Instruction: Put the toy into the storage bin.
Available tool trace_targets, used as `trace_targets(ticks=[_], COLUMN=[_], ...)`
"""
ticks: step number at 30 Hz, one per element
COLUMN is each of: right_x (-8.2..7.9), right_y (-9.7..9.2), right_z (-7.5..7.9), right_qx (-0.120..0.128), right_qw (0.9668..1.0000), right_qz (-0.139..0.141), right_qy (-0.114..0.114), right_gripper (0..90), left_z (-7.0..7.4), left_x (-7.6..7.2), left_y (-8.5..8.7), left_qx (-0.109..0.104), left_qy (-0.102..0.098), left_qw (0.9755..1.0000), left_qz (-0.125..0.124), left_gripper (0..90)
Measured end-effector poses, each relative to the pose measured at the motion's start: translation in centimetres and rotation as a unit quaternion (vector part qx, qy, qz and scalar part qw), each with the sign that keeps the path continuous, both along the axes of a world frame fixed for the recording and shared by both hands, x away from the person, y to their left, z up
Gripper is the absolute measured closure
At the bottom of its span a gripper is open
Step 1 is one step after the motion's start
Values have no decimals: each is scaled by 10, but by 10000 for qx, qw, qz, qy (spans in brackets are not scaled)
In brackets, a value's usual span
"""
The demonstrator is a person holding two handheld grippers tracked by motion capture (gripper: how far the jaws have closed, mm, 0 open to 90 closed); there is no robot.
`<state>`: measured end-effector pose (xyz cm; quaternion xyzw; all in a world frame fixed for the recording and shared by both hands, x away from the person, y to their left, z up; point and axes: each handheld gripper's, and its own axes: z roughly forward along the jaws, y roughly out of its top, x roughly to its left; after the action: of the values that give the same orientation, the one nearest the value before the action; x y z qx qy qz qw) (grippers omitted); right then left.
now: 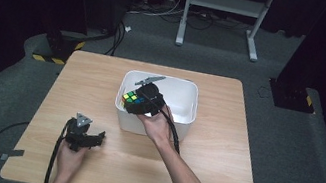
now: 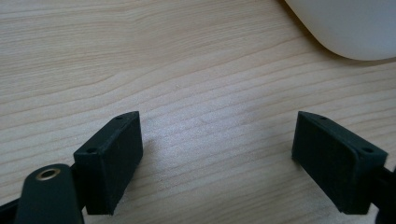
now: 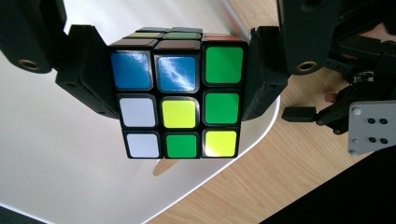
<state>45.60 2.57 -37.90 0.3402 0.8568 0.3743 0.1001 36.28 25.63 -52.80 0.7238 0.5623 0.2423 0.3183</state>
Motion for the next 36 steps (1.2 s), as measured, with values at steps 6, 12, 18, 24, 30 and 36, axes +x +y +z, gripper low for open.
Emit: trace_targets(ticks=[6, 12, 18, 24, 30, 36], right_x=[-1, -1, -1, -1, -1, -1], right_y=[5, 7, 9, 13, 13, 13], right_z=[-1, -2, -2, -3, -4, -4], right_qx=[-11, -38, -36, -60, -82, -71], right_qw=[10000, 10000, 10000, 10000, 10000, 10000], right_qz=[38, 40, 40, 54, 51, 39], right_qy=[2, 10, 12, -7, 4, 6], right_gripper=[340, 340, 340, 339, 340, 339], left_z=[0, 0, 0, 0, 0, 0], left_x=[0, 0, 0, 0, 0, 0], left_y=[0, 0, 0, 0, 0, 0], left_qx=[-6, -11, -7, -5, -7, -7], left_qy=[-2, -3, -3, -1, -2, -1], left_qw=[10000, 10000, 10000, 10000, 10000, 10000], left_qz=[2, 2, 2, 0, 4, 3], left_gripper=[164, 164, 164, 164, 165, 164])
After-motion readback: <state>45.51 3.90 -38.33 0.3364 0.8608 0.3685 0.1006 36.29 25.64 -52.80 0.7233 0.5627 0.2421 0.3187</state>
